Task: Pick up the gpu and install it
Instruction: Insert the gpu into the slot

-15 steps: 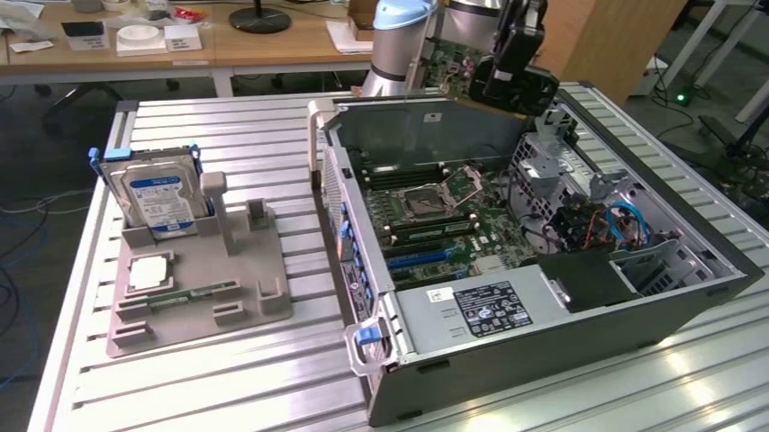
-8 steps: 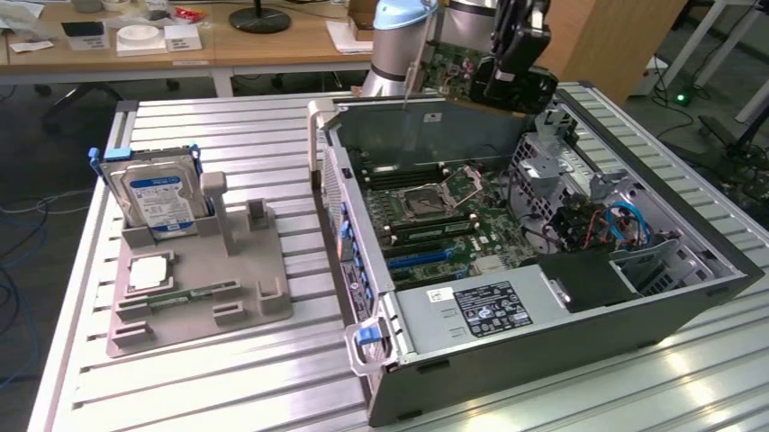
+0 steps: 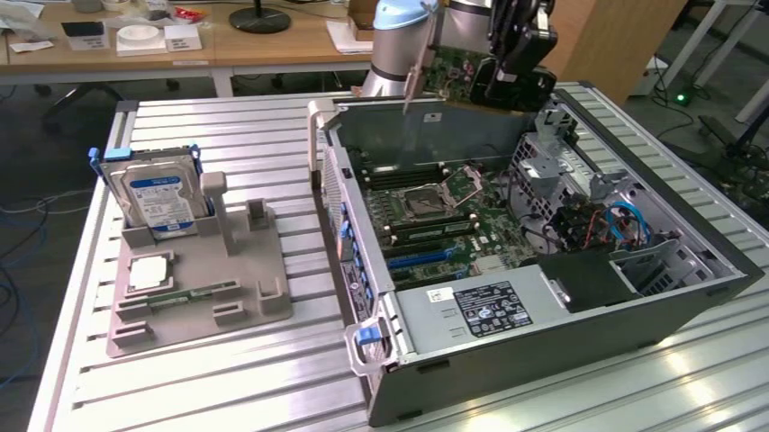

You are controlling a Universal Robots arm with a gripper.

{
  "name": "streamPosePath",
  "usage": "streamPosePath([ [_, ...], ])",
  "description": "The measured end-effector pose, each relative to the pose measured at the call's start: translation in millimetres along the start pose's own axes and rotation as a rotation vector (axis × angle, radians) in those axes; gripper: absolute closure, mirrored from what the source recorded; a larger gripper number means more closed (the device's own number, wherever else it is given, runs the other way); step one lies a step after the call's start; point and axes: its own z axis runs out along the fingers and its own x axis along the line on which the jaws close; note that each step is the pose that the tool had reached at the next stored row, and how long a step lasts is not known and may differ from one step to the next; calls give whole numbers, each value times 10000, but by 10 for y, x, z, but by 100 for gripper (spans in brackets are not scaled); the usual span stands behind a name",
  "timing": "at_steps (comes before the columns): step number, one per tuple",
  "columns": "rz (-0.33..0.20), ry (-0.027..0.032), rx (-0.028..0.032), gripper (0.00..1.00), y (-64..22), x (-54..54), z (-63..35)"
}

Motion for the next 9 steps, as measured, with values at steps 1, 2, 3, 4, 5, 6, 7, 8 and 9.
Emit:
streamPosePath([
  [1,-141,3,-3,72,0,0,0],
  [2,-282,7,-6,72,0,1,1],
  [3,-427,11,-9,72,0,1,1],
  [4,-576,14,-12,72,0,1,2],
  [5,-724,18,-16,72,0,2,2],
  [6,-885,23,-20,72,0,2,3],
  [7,-1031,26,-23,72,0,2,3],
  [8,-1175,30,-26,72,0,2,3],
  [9,-1318,34,-29,72,0,3,4],
])
